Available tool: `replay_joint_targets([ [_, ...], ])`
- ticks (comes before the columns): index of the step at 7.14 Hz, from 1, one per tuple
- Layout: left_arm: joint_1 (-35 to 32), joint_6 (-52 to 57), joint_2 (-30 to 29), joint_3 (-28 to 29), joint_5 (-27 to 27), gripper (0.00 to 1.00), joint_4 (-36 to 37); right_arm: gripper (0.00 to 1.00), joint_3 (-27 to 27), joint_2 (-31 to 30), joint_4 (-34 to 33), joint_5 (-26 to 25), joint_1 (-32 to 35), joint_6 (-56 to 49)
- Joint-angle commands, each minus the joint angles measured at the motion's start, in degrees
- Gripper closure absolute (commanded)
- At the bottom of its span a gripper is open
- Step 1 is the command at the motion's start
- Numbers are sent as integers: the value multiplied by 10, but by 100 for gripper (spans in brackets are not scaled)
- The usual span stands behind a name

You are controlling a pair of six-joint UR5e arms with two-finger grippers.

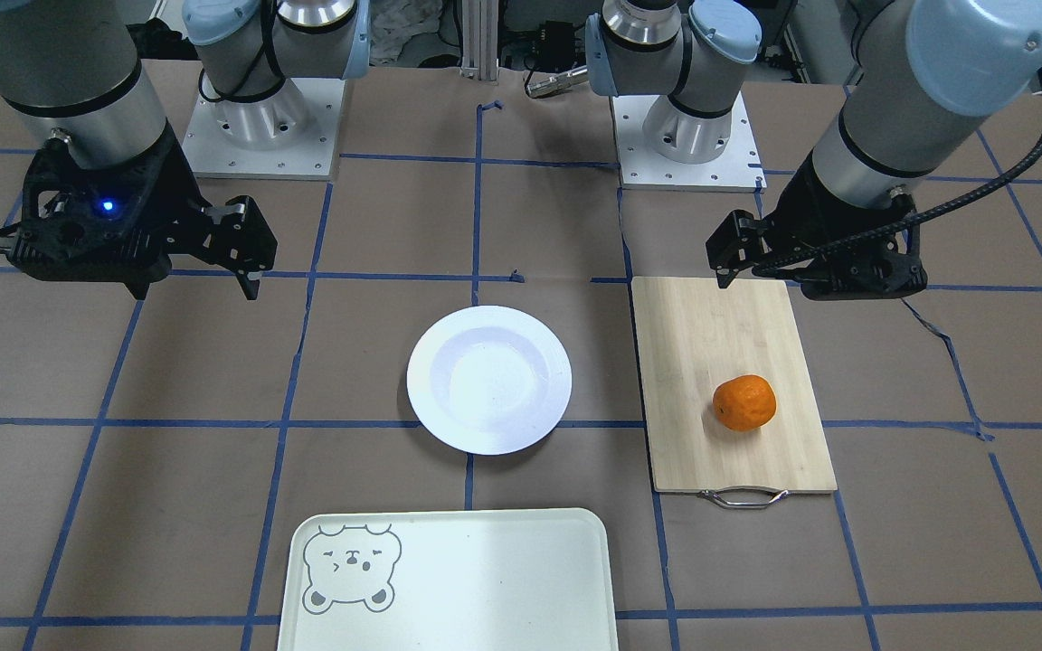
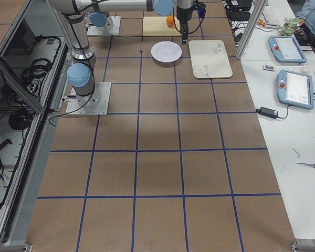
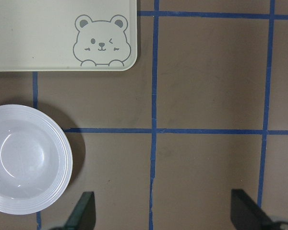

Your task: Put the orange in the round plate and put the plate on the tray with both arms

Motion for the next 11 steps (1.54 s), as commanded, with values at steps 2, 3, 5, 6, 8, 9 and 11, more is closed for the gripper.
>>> replay_joint_targets([
  [2,0,0,4,1,0,0,-3,0,1,2,-3,9,-1,0],
  [3,0,0,3,1,0,0,-1,0,1,1,-2,9,-1,0],
  [5,0,0,3,1,0,0,2,0,1,3,-3,8,-3,0],
  [6,0,-1,3,1,0,0,3,0,1,2,-3,9,-3,-1],
  [8,0,-4,-1,1,-1,0,4,0,1,2,-3,9,-3,-1],
  [9,1,-5,-2,1,-2,0,5,0,1,2,-3,9,-3,-1],
  [11,10,-5,-2,-9,0,0,4,0,1,3,-3,9,-4,-1],
])
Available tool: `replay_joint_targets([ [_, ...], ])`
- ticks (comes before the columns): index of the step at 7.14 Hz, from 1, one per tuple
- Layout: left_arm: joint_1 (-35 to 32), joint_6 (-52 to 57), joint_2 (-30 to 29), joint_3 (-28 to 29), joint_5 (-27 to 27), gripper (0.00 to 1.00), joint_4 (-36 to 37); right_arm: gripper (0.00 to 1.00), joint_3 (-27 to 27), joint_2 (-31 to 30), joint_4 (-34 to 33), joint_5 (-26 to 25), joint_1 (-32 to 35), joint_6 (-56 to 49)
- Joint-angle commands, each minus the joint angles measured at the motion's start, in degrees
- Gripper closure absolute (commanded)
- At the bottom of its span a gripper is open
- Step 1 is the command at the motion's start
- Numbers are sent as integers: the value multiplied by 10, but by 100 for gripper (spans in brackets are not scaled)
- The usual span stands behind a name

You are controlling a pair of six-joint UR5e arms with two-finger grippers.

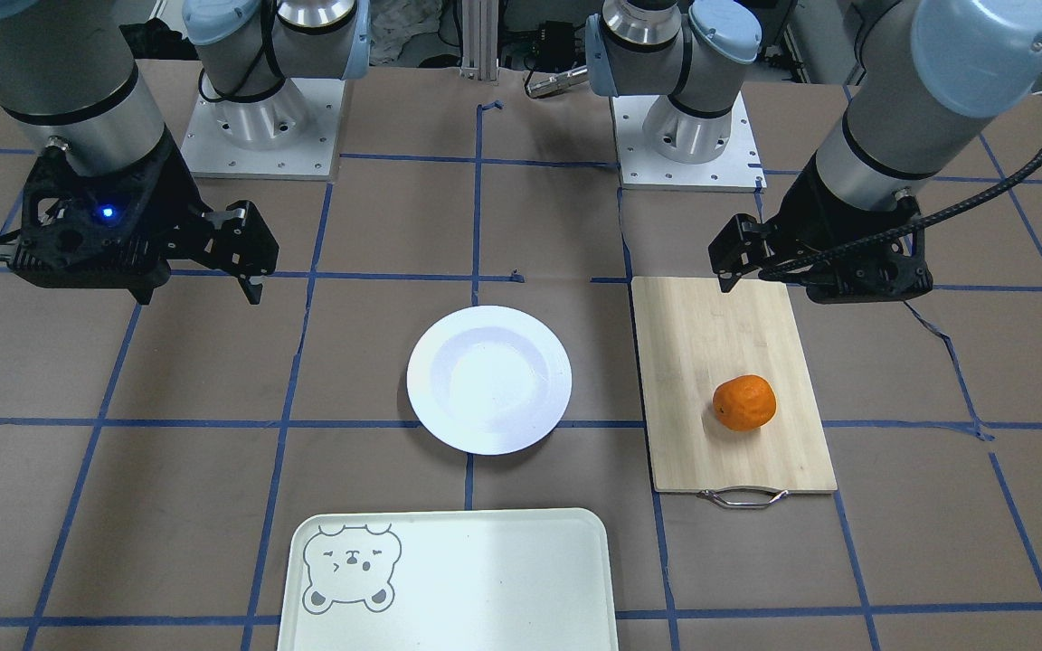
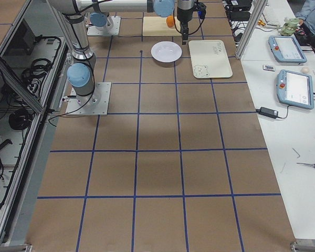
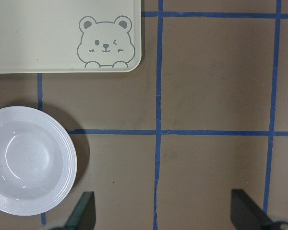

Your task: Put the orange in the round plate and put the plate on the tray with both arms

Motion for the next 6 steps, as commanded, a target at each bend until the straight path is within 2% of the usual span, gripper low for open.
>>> replay_joint_targets([
  [1,8,0,-5,-14,3,0,15,0,0,0,0,-1,0,-1],
  [2,29,0,-19,-20,20,0,90,0,0,0,0,0,0,-1],
  [4,43,6,-39,-64,21,0,112,0,0,0,0,1,0,-1],
  [6,53,1,-57,-111,20,0,171,0,0,2,-1,1,-1,-1],
])
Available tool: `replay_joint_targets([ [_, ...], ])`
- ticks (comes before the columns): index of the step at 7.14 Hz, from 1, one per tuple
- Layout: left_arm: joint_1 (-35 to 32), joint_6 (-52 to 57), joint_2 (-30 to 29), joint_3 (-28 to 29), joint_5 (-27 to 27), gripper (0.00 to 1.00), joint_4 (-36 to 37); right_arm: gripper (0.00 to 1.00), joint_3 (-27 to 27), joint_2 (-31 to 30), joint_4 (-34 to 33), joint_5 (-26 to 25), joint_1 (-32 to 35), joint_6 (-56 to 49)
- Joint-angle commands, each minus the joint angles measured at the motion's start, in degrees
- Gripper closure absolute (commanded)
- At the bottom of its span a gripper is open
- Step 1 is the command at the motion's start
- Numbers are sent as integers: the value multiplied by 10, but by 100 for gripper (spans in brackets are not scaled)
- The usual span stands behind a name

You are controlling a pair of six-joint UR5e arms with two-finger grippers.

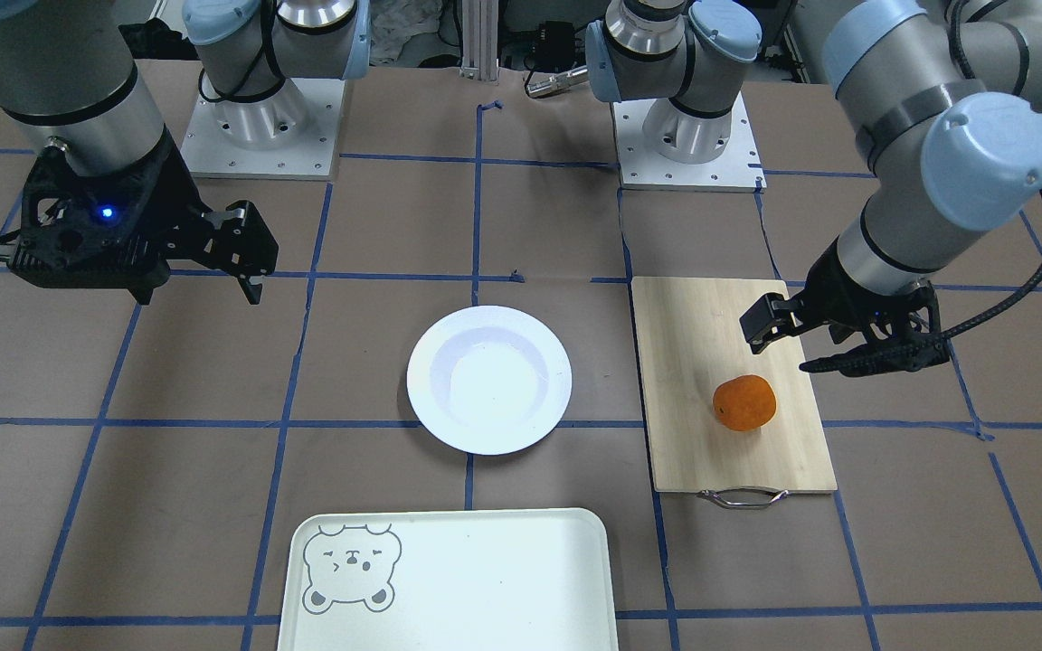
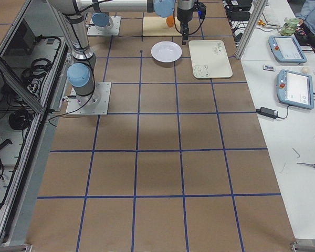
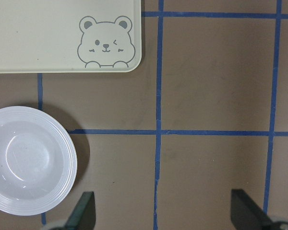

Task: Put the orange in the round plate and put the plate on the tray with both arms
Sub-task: 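Lower the left gripper onto the orange on the cutting board and close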

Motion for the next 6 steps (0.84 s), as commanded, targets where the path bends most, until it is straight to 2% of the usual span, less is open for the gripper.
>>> replay_joint_targets([
  [1,10,-17,-28,-30,0,0,38,0,0,0,0,0,-1,0],
  [2,11,-106,-47,-30,-3,0,38,0,0,1,-1,0,-1,0],
  [3,12,-135,-69,-31,-2,0,42,0,0,1,-1,0,-1,0],
  [6,11,-135,-118,-36,-6,0,81,0,0,1,0,0,-1,0],
])
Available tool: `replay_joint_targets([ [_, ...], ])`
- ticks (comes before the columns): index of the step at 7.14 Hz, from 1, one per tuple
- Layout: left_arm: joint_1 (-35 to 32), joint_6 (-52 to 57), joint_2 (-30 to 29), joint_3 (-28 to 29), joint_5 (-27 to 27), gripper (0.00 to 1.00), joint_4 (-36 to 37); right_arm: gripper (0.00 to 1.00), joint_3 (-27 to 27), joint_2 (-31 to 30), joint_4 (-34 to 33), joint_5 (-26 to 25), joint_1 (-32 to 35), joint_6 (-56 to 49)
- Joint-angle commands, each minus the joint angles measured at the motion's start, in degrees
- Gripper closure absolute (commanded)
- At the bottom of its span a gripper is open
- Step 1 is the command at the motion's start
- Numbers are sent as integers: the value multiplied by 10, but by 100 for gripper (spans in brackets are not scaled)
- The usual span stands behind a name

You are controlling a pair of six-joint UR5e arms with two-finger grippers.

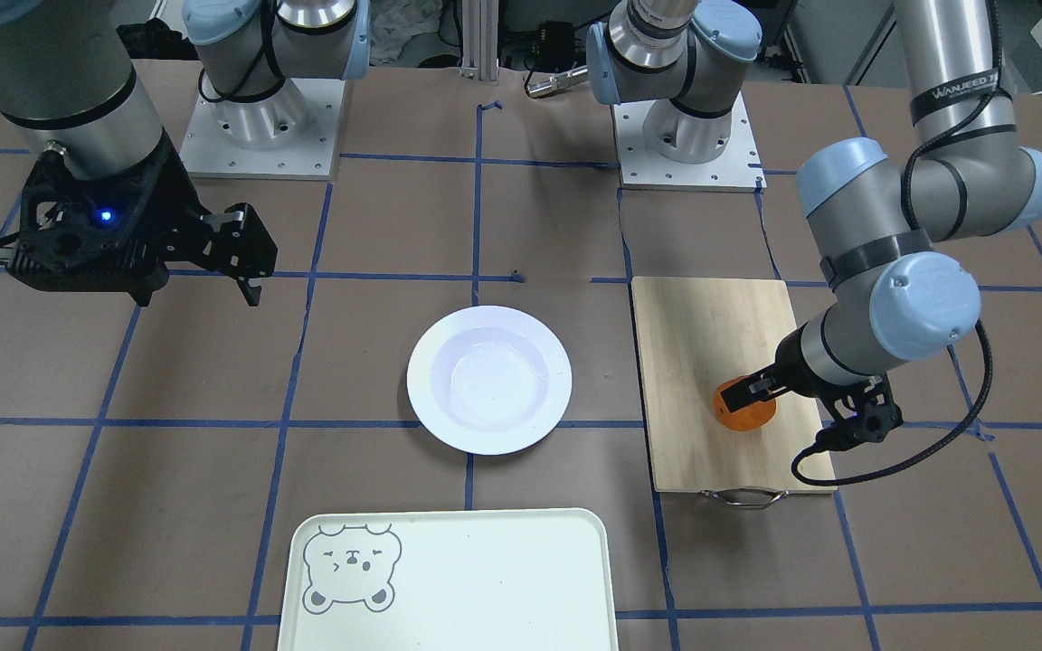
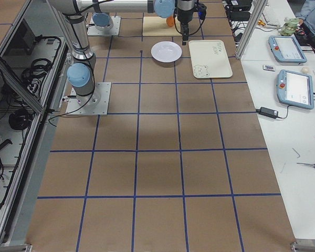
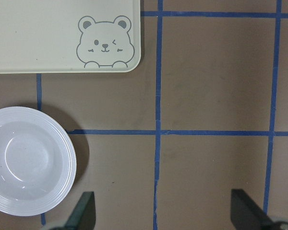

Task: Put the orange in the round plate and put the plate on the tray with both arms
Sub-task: 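Lower the left gripper onto the orange on the cutting board and close, then lift the orange with the left gripper and lower it onto the white plate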

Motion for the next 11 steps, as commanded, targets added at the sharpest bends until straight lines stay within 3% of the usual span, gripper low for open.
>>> replay_joint_targets([
  [1,0,-2,-28,-1,-1,0,12,0,0,1,-1,0,0,0],
  [3,0,-3,-38,-4,-2,1,12,0,0,1,0,0,0,0],
  [5,0,-3,-41,1,0,99,14,0,1,2,-1,1,1,0],
  [8,-18,-73,-20,37,-2,100,7,0,1,2,-1,1,1,1],
  [11,-172,-263,-14,73,-74,100,9,0,1,2,-1,1,1,1],
])
